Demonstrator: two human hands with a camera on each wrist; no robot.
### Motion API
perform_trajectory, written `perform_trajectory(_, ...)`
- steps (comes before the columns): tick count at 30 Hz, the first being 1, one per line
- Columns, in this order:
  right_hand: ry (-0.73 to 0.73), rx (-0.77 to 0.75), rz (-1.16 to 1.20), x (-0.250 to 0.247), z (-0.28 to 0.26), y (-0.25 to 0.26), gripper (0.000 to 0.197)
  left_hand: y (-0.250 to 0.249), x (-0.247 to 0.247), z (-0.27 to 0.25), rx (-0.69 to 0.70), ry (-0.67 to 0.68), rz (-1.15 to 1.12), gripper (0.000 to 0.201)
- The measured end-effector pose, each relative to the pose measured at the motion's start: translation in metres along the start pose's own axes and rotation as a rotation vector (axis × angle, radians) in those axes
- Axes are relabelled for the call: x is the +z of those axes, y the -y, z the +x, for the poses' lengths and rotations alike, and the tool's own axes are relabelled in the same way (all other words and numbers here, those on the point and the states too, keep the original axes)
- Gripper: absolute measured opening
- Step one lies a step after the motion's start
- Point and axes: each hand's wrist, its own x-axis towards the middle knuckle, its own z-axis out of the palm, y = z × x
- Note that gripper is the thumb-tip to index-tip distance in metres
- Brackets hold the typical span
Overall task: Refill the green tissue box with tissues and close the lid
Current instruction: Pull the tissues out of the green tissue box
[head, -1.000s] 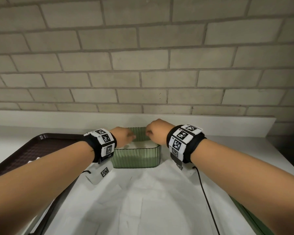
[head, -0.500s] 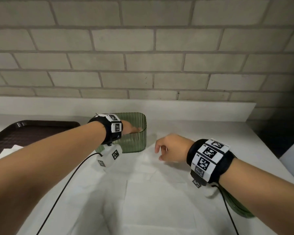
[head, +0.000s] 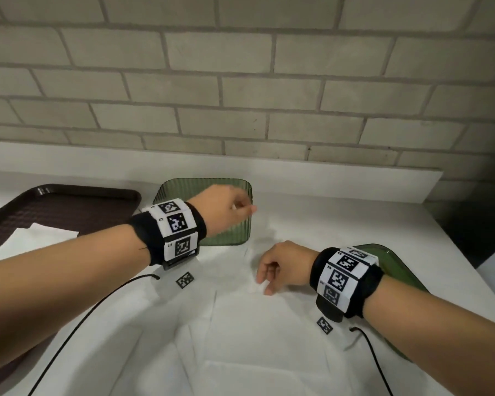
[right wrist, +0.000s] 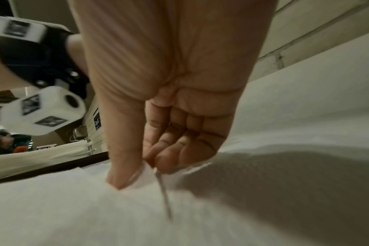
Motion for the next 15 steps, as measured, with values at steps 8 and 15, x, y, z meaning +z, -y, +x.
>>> perform_trajectory(8, -0.17, -0.036, 0.102, -0.019, -0.009, 0.004, 0.01, 0.0, 0.048, -0.056, -0.047, 0.373, -0.082, 0.042)
perform_trajectory(15, -0.338, -0.187, 0.485, -0.035, -0.017, 0.009, 0.013, -0.005, 0.056, -0.051, -0.06, 0.137, -0.239, 0.028)
